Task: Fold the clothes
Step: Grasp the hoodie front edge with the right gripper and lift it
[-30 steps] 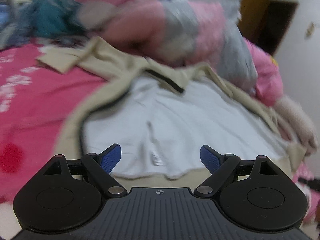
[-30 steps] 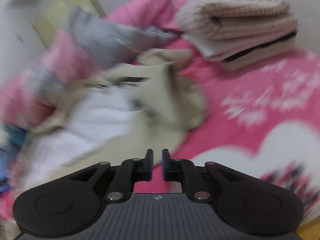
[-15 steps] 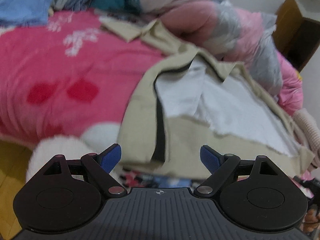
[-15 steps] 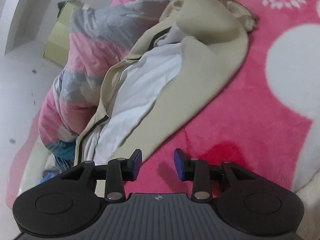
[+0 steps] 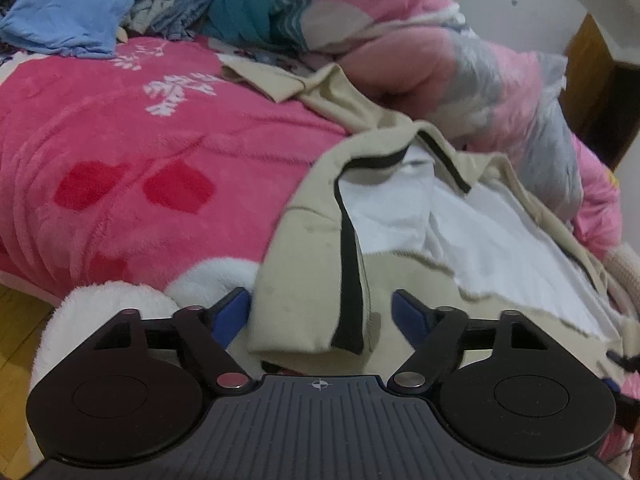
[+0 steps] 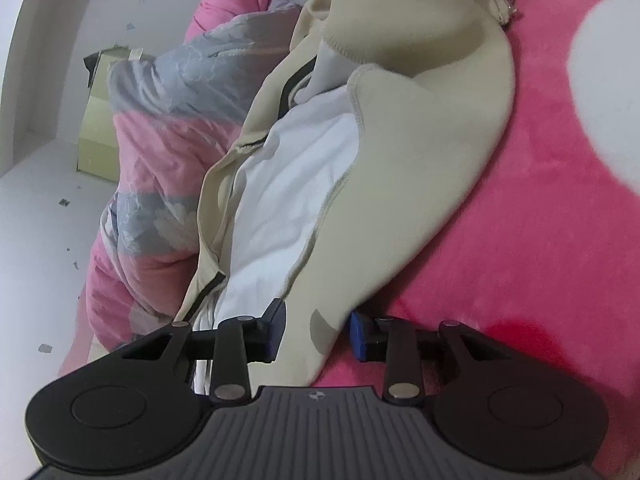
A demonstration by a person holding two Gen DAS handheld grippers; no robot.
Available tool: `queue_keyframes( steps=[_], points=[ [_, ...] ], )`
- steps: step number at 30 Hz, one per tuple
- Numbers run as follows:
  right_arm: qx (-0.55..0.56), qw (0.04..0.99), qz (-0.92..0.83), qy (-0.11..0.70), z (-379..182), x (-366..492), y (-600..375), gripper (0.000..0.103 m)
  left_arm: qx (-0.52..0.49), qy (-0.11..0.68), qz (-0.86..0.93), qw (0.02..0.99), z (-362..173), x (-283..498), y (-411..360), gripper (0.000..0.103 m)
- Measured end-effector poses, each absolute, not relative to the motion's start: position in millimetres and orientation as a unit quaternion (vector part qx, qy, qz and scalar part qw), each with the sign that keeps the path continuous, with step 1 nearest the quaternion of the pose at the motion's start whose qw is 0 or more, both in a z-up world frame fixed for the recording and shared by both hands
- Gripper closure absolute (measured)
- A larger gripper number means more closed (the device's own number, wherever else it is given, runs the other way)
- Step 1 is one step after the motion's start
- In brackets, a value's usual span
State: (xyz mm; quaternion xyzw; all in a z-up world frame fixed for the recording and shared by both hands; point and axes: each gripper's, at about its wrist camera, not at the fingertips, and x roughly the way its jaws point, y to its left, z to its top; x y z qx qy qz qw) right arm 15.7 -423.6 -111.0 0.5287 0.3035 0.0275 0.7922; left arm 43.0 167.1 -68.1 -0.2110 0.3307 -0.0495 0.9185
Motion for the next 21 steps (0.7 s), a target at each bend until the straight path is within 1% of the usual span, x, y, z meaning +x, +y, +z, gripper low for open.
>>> queue_keyframes(
  steps=[2, 4, 6, 7, 9, 11, 21],
  points=[
    [0.528, 0.793, 0.021, 0.304, -112, 18, -423, 0.072, -0.22, 0.327, -0.045, 0.918, -68, 44, 172, 0.041],
    [0.536, 0.789, 0.016, 0.301, -115, 22, -423, 0.074, -0.225, 0.324, -0.042, 0.918, -67, 45, 175, 0.045],
    [0.542, 0.787, 0.013, 0.294, -119, 26, -425, 0.079, -0.228, 0.322, -0.039, 0.918, -67, 45, 177, 0.05],
    [0.55, 0.783, 0.013, 0.29, -121, 26, -427, 0.079, -0.229, 0.321, -0.037, 0.918, -66, 45, 178, 0.051],
    [0.566, 0.775, 0.015, 0.281, -125, 27, -431, 0.087, -0.226, 0.32, -0.033, 0.919, -66, 46, 177, 0.056],
    [0.581, 0.767, 0.017, 0.272, -129, 27, -435, 0.088, -0.222, 0.319, -0.029, 0.921, -65, 48, 177, 0.059],
    [0.634, 0.743, 0.0, 0.217, -138, 18, -472, 0.088, -0.212, 0.319, -0.023, 0.924, -64, 50, 174, 0.06]
  ],
)
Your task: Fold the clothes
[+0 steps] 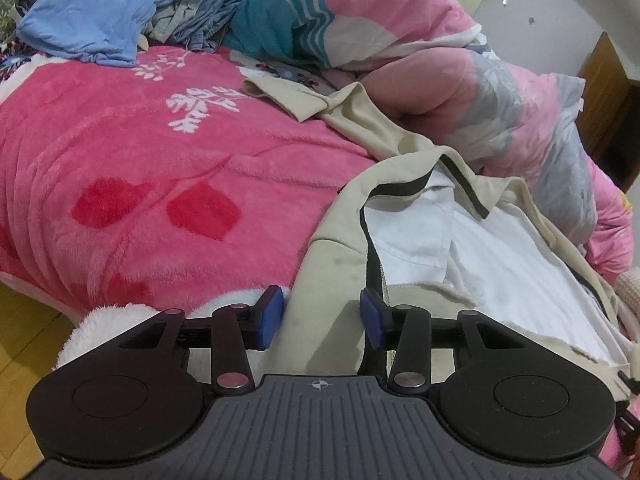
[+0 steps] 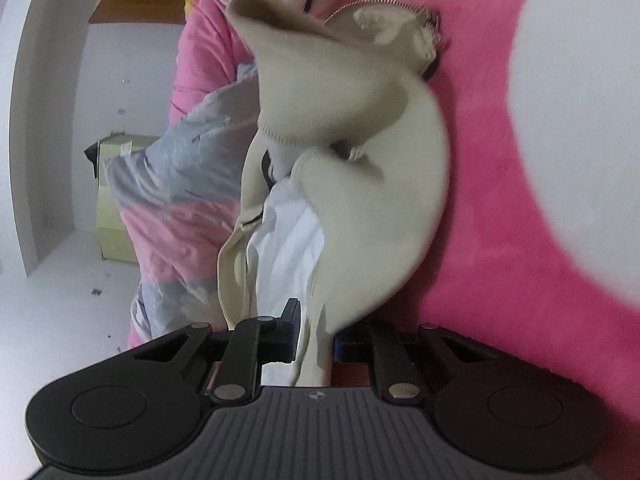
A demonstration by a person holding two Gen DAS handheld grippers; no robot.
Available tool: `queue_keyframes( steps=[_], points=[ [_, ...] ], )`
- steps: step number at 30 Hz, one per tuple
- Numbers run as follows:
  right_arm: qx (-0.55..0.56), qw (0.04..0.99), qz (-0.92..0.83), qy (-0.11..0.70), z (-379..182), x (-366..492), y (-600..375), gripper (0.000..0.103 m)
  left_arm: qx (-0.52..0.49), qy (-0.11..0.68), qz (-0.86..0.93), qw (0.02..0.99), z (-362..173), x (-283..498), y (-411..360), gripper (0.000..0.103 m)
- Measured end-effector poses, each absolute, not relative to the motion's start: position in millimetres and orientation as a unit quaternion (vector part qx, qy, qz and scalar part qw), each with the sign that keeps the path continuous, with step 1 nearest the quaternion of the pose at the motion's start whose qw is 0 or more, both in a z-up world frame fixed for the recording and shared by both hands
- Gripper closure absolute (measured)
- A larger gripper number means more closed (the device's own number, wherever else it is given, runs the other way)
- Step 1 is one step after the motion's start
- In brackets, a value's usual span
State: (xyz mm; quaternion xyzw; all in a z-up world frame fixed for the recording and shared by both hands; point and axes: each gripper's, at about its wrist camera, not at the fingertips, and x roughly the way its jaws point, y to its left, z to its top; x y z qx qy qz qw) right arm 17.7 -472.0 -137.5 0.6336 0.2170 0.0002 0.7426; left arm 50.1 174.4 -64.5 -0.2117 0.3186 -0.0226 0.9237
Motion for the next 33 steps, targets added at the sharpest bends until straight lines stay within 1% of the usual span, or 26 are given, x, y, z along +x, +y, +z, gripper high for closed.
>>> queue_keyframes(
  steps=[2, 4, 6, 7, 9, 10, 11, 15, 24, 33],
  points=[
    [0.634, 0.743, -0.006, 0.212, -138, 20, -479, 0.088, -0.208, 0.318, -0.021, 0.925, -64, 51, 173, 0.061],
    [0.634, 0.744, -0.012, 0.209, -139, 24, -485, 0.088, -0.204, 0.317, -0.018, 0.926, -64, 51, 172, 0.064],
    [0.631, 0.747, -0.016, 0.209, -139, 28, -491, 0.088, -0.202, 0.317, -0.014, 0.927, -63, 53, 171, 0.072],
    [0.628, 0.749, -0.018, 0.209, -138, 29, -493, 0.088, -0.199, 0.319, -0.013, 0.927, -63, 54, 170, 0.074],
    [0.619, 0.759, -0.028, 0.202, -135, 25, -498, 0.093, -0.19, 0.325, -0.012, 0.926, -63, 57, 169, 0.083],
    [0.614, 0.763, -0.034, 0.198, -133, 22, -500, 0.096, -0.182, 0.328, -0.011, 0.927, -63, 58, 167, 0.084],
    [0.609, 0.768, -0.042, 0.193, -132, 17, -502, 0.102, -0.176, 0.328, -0.012, 0.928, -62, 59, 166, 0.087],
    [0.592, 0.78, -0.052, 0.194, -126, 5, -501, 0.103, -0.173, 0.328, -0.013, 0.929, -62, 60, 163, 0.093],
    [0.557, 0.809, -0.059, 0.179, -105, -21, -490, 0.102, -0.186, 0.33, -0.016, 0.925, -56, 65, 171, 0.099],
    [0.556, 0.81, -0.051, 0.176, -96, -62, -478, 0.102, -0.18, 0.321, -0.016, 0.93, -46, 69, 176, 0.099]
  ],
)
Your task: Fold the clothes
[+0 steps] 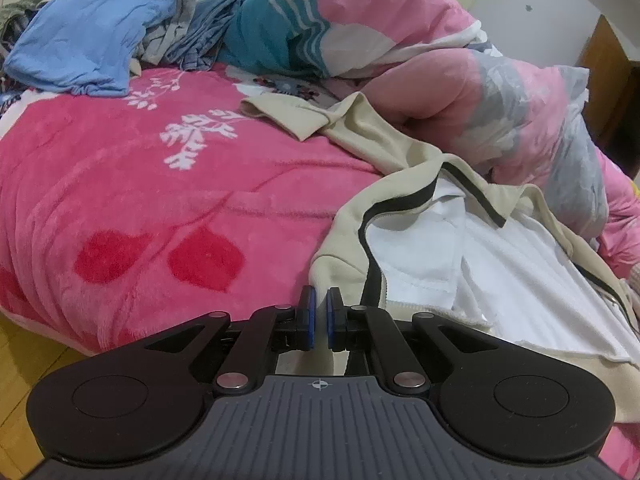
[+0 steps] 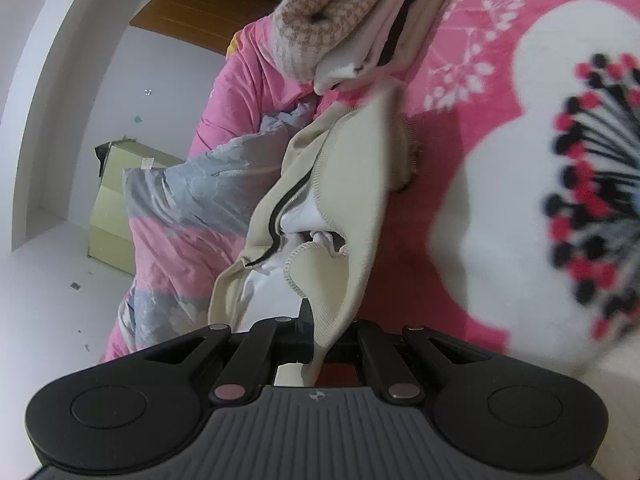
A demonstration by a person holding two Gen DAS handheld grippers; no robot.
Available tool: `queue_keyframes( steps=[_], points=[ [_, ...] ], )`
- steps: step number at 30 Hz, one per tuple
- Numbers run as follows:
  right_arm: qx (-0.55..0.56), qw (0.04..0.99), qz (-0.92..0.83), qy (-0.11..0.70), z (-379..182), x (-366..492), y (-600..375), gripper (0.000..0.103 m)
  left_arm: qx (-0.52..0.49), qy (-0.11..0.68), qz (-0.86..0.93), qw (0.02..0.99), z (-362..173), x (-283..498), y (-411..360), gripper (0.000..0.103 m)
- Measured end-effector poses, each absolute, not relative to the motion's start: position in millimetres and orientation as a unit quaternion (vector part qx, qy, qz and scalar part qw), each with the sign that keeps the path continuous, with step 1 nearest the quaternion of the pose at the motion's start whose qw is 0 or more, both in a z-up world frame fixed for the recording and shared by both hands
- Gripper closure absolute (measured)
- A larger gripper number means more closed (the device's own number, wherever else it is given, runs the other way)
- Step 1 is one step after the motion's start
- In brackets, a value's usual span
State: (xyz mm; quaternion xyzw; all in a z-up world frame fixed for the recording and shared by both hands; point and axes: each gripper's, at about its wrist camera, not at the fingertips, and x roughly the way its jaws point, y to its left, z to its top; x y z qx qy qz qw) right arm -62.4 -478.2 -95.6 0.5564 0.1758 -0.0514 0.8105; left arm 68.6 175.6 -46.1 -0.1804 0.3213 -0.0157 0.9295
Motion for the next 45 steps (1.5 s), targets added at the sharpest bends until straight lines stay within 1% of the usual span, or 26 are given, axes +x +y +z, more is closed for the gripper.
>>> queue_keyframes(
  steps=[5, 8, 10, 12, 14, 16, 17, 18, 20, 23, 24, 26, 28, 29, 33, 35, 36, 37, 38, 39, 40, 41, 45],
  points=[
    [0.579, 0.791, -0.05, 0.193, -116, -70, -472, 0.102, -0.19, 0.329, -0.026, 0.925, -45, 70, 179, 0.099],
    [0.6, 0.774, -0.039, 0.199, -127, -70, -475, 0.1, -0.209, 0.348, -0.038, 0.913, -47, 70, 183, 0.095],
    [0.603, 0.772, -0.028, 0.201, -128, -71, -476, 0.098, -0.222, 0.361, -0.046, 0.905, -49, 69, 186, 0.085],
    [0.59, 0.779, -0.021, 0.211, -125, -70, -475, 0.089, -0.233, 0.374, -0.055, 0.896, -51, 68, 188, 0.056],
    [0.586, 0.781, -0.017, 0.218, -124, -70, -473, 0.089, -0.227, 0.378, -0.066, 0.895, -52, 61, 184, 0.051],
    [0.584, 0.781, -0.015, 0.221, -125, -71, -472, 0.088, -0.216, 0.381, -0.075, 0.896, -54, 55, 178, 0.04],
    [0.585, 0.78, -0.014, 0.221, -125, -72, -472, 0.088, -0.207, 0.384, -0.077, 0.897, -56, 54, 174, 0.029],
    [0.586, 0.78, -0.013, 0.221, -126, -72, -472, 0.088, -0.197, 0.386, -0.078, 0.898, -57, 53, 170, 0.025],
    [0.586, 0.779, -0.013, 0.222, -126, -72, -472, 0.088, -0.177, 0.389, -0.078, 0.901, -61, 51, 160, 0.022],
    [0.59, 0.776, -0.013, 0.222, -128, -73, -471, 0.087, -0.138, 0.385, -0.068, 0.91, -64, 51, 143, 0.01],
    [0.591, 0.775, -0.012, 0.222, -128, -74, -471, 0.087, -0.125, 0.384, -0.064, 0.913, -65, 51, 138, 0.008],
    [0.595, 0.773, -0.011, 0.221, -129, -75, -470, 0.087, -0.1, 0.384, -0.054, 0.916, -66, 49, 128, 0.007],
    [0.598, 0.771, -0.011, 0.221, -130, -76, -469, 0.086, -0.112, 0.378, -0.042, 0.918, -66, 47, 130, 0.008],
    [0.599, 0.769, -0.01, 0.221, -131, -77, -469, 0.086, -0.123, 0.374, -0.037, 0.918, -66, 46, 132, 0.011],
    [0.599, 0.769, -0.01, 0.221, -132, -76, -468, 0.086, -0.162, 0.358, -0.014, 0.919, -66, 43, 139, 0.035],
    [0.601, 0.768, -0.009, 0.221, -131, -76, -468, 0.086, -0.163, 0.351, -0.004, 0.922, -66, 41, 139, 0.041],
    [0.601, 0.768, -0.008, 0.221, -131, -77, -468, 0.086, -0.157, 0.348, 0.001, 0.924, -66, 40, 139, 0.05],
    [0.602, 0.767, -0.008, 0.221, -131, -77, -468, 0.086, -0.153, 0.344, 0.006, 0.927, -65, 39, 139, 0.055],
    [0.603, 0.766, -0.007, 0.22, -132, -78, -468, 0.086, -0.151, 0.34, 0.011, 0.928, -65, 38, 140, 0.066],
    [0.604, 0.766, -0.007, 0.22, -132, -78, -468, 0.086, -0.151, 0.336, 0.014, 0.929, -63, 37, 141, 0.083],
    [0.605, 0.766, -0.007, 0.22, -132, -79, -468, 0.086, -0.155, 0.332, 0.013, 0.93, -60, 35, 144, 0.094],
    [0.605, 0.765, -0.007, 0.22, -132, -79, -468, 0.086, -0.16, 0.326, 0.01, 0.932, -54, 33, 147, 0.096],
    [0.604, 0.766, -0.006, 0.219, -132, -79, -469, 0.085, -0.175, 0.301, 0.0, 0.938, -21, 20, 157, 0.097]
  ],
)
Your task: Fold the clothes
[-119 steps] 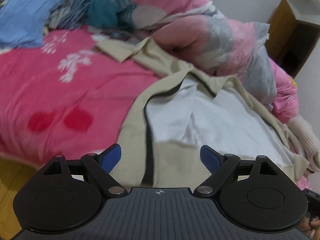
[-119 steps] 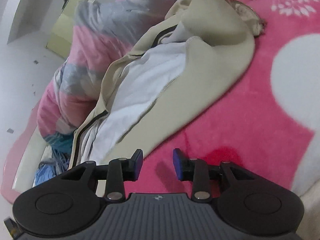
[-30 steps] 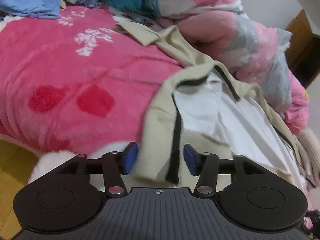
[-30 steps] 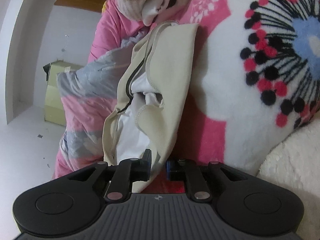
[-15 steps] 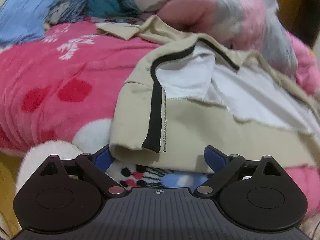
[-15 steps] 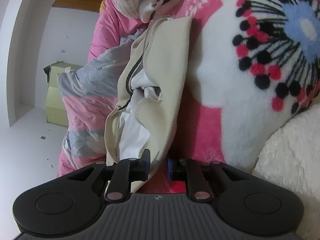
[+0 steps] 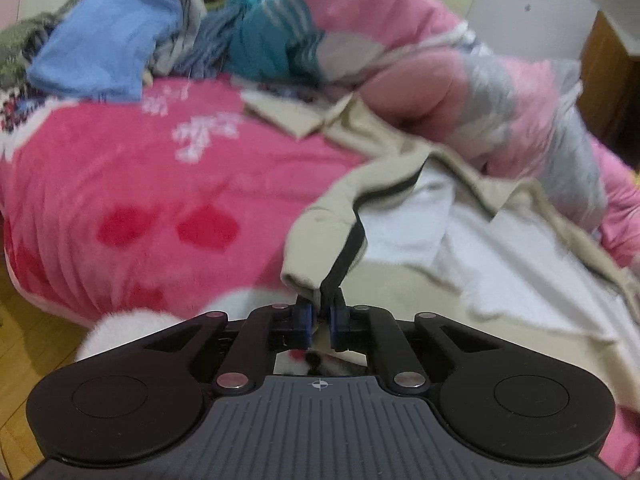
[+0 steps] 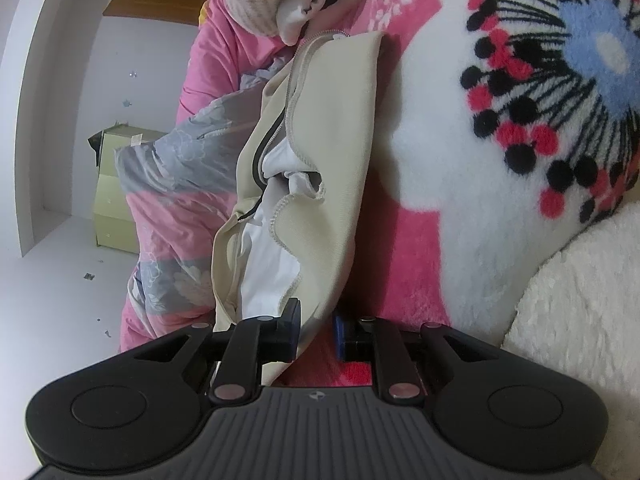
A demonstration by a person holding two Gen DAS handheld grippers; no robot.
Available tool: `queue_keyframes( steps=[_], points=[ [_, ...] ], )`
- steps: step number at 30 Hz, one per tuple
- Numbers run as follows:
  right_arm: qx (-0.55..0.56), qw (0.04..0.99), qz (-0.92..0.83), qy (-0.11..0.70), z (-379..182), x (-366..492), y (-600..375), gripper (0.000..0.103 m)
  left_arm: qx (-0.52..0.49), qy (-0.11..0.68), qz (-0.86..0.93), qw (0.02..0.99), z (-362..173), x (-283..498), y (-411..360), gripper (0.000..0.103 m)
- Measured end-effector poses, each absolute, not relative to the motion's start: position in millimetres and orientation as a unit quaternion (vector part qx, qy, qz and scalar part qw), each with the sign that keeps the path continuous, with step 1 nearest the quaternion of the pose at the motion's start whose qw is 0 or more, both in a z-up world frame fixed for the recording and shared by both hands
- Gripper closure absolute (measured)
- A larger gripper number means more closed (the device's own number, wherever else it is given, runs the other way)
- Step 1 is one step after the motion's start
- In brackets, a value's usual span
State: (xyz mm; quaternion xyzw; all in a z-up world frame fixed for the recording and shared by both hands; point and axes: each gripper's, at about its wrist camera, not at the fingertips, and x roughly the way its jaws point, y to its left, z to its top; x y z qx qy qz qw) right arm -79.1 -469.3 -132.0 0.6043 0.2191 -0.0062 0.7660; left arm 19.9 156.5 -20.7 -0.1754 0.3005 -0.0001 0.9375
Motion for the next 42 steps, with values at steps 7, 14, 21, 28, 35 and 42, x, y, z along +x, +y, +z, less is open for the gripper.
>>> queue_keyframes(
  steps=[7, 14, 21, 28, 35, 42],
  points=[
    [0.603, 0.768, -0.006, 0.215, -132, -79, -471, 0.086, -0.185, 0.283, 0.002, 0.941, 30, -1, 187, 0.098],
    [0.597, 0.772, -0.012, 0.218, -128, -78, -474, 0.086, -0.193, 0.32, 0.027, 0.927, 6, 4, 201, 0.098],
    [0.583, 0.782, -0.026, 0.221, -122, -79, -478, 0.085, -0.183, 0.291, 0.045, 0.938, 26, -1, 218, 0.099],
    [0.548, 0.8, -0.049, 0.24, -109, -87, -484, 0.085, -0.2, 0.377, 0.044, 0.903, -23, 12, 244, 0.091],
    [0.412, 0.879, -0.119, 0.21, -43, -113, -488, 0.085, -0.205, 0.356, 0.102, 0.906, -14, -3, 284, 0.075],
    [0.301, 0.92, -0.016, 0.251, -30, -39, -419, 0.085, -0.199, 0.285, 0.072, 0.935, 12, 24, 257, 0.065]
  ],
)
